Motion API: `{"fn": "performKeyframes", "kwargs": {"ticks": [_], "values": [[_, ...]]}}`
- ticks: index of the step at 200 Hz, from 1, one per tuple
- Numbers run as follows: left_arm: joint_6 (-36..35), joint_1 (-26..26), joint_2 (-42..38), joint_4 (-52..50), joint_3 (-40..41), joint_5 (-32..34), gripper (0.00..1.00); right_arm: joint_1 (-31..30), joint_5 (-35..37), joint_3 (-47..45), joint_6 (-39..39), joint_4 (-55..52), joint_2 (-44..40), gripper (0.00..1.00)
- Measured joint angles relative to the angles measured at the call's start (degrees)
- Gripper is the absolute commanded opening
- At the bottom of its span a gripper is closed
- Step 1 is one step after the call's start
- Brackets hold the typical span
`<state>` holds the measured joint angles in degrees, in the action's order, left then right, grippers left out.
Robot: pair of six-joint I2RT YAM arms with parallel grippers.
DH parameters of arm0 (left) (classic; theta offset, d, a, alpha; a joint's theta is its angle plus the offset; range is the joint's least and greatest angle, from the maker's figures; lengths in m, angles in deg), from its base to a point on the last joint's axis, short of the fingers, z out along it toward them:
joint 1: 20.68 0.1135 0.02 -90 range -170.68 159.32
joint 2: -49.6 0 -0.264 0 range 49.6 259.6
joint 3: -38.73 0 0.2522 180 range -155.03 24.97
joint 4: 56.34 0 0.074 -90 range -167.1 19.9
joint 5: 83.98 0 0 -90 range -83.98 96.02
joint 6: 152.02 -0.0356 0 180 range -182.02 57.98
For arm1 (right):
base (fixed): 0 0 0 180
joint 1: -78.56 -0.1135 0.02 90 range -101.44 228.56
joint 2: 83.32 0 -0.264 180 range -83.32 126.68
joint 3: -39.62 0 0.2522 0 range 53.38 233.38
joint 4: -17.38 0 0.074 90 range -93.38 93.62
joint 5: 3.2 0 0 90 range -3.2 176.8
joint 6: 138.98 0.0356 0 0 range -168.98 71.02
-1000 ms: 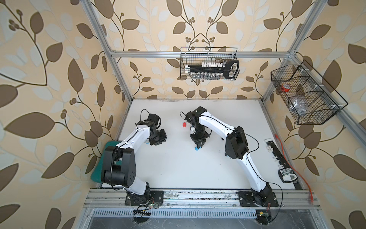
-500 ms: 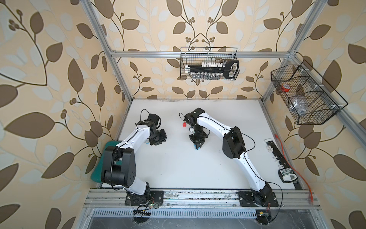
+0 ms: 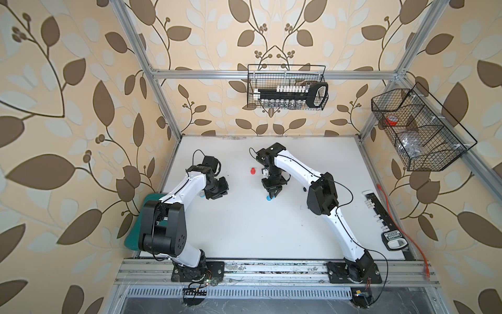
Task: Close the stamp cap
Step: Close the cover of the stamp.
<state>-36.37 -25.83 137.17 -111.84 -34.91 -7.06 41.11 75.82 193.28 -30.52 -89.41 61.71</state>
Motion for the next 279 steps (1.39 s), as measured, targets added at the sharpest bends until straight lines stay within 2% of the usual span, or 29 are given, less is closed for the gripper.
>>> {"fn": "performKeyframes", "kwargs": {"ticks": [41,279], "values": [[0.00,0.00,0.00,0.00,0.00,0.02,0.28,0.44,-0.20,3.39,0.15,0.00,2.16,0.00],[-0.02,0.00,0.17,0.00,0.00,0.02,0.28,-0.15,-1.51,1.36,0.09,0.22,3.41,0.00]]}}
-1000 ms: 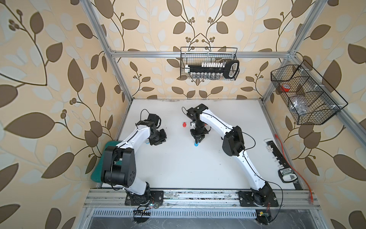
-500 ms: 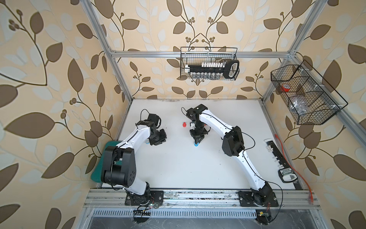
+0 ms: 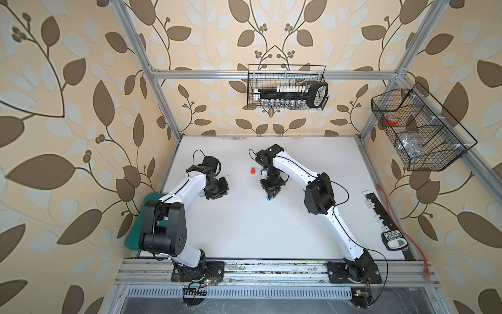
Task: Close the stamp cap
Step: Close the cover of the stamp.
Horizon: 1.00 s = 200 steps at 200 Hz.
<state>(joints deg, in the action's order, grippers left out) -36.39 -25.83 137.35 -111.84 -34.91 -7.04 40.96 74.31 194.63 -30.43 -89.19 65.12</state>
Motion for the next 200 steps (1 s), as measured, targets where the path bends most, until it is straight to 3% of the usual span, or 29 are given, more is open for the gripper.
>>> {"fn": "performKeyframes", "kwargs": {"ticks": [124,200], "values": [[0.00,0.00,0.09,0.04,0.00,-0.02,0.28,0.07,-0.59,-2.01,-1.31,-0.74,-0.20,0.00],[0.02,0.00,0.09,0.70,0.00,-0.09,0.28,1.42,-0.61,-9.70,-2.80,-0.59,-6.27,0.00]]}}
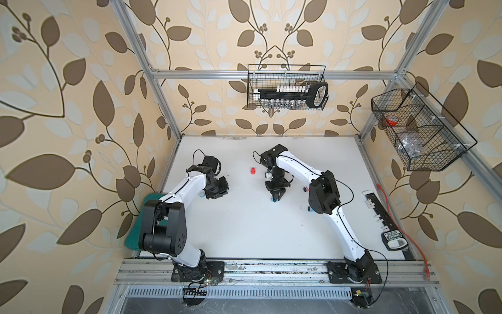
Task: Close the stamp cap
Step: Close the cover of the stamp.
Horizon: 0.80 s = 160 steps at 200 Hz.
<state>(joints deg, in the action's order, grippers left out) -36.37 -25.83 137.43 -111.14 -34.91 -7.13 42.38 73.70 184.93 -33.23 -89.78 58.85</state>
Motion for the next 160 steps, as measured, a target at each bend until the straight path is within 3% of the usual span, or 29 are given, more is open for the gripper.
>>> {"fn": "performKeyframes", "kwargs": {"ticks": [67,160], "values": [[0.07,0.00,0.00,0.70,0.00,-0.24,0.28,0.35,0.15,-13.11,-1.92,-0.09,-9.64,0.00],[0.07,0.00,-0.02,0.85,0.02,-0.59,0.28,0.33,-0.42,-23.41,-3.91,-0.31,-12.00,0.00]]}}
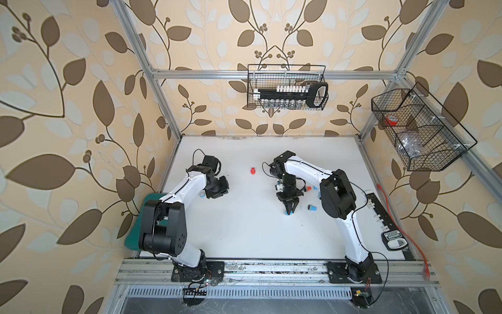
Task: Close the stamp cap
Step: Close the cover of the stamp.
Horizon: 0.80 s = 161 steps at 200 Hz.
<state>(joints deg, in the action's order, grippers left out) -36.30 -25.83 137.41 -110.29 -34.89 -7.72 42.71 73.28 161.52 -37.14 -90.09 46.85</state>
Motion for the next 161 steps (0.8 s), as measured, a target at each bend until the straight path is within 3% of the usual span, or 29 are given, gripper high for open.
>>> {"fn": "performKeyframes", "kwargs": {"ticks": [59,123,161], "values": [[-0.02,0.00,-0.52,-0.02,0.52,0.02,0.28,0.02,-0.33,2.38,-0.44,-0.20,6.54,0.00],[-0.02,0.00,-1.31,-0.07,1.03,0.07,0.28,0.02,-0.44,4.85,-0.55,-0.15,7.17,0.00],[-0.02,0.00,-1.31,-0.04,1.03,0.07,0.28,0.04,-0.42,5.03,-0.55,-0.15,7.17,0.18]]}}
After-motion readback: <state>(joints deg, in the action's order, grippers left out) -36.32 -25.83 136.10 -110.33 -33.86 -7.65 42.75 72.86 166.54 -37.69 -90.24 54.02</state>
